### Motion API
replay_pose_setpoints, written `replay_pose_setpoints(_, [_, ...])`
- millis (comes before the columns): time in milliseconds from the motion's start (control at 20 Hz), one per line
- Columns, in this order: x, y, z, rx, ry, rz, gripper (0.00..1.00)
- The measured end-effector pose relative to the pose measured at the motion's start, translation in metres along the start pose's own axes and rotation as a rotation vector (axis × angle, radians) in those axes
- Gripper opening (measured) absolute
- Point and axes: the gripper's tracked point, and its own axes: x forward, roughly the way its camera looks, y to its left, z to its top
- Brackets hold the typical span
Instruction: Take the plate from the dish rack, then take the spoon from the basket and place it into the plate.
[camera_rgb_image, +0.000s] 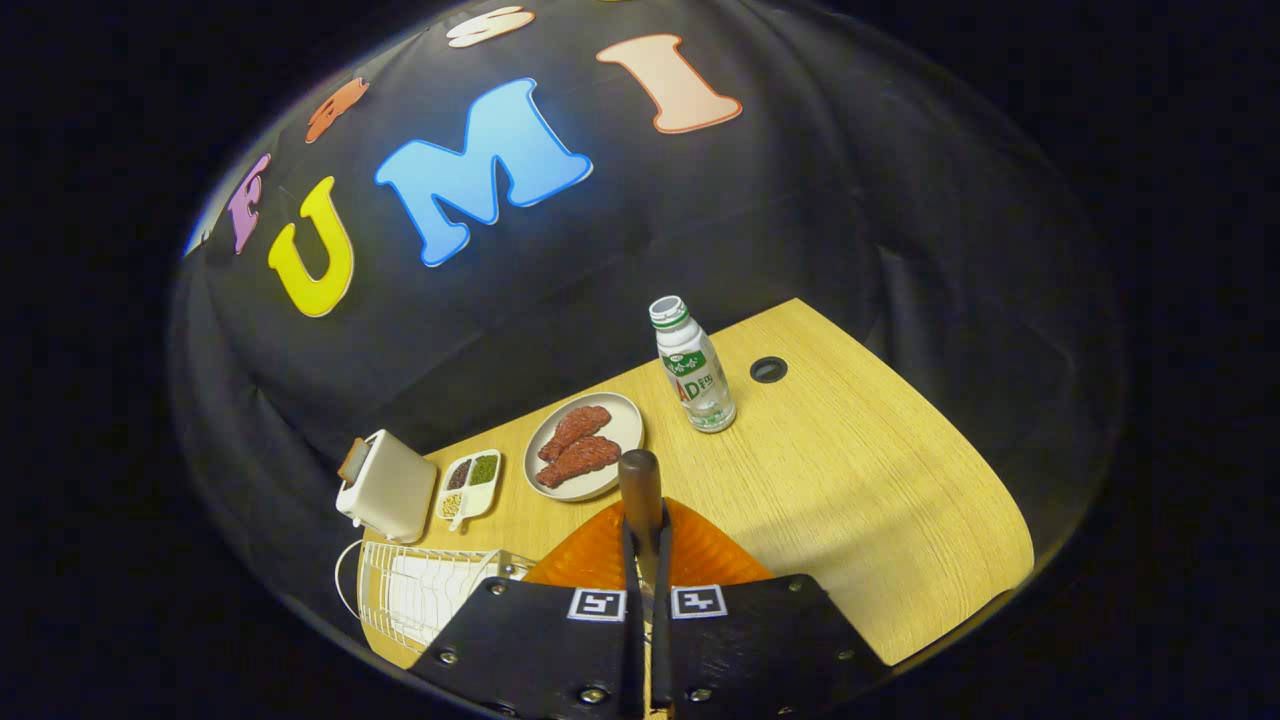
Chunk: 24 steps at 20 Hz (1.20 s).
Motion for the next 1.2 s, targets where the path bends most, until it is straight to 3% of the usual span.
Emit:
replay_pose_setpoints(350, [-0.053,0.054,-0.007,-0.105,-0.021,0.101,0.02])
replay_pose_setpoints(650, [-0.090,0.125,-0.072,-0.274,0.020,0.203,0.02])
replay_pose_setpoints(900, [-0.116,0.185,-0.140,-0.314,0.082,0.325,0.02])
replay_pose_setpoints(1200, [-0.129,0.229,-0.222,-0.327,0.165,0.408,0.02])
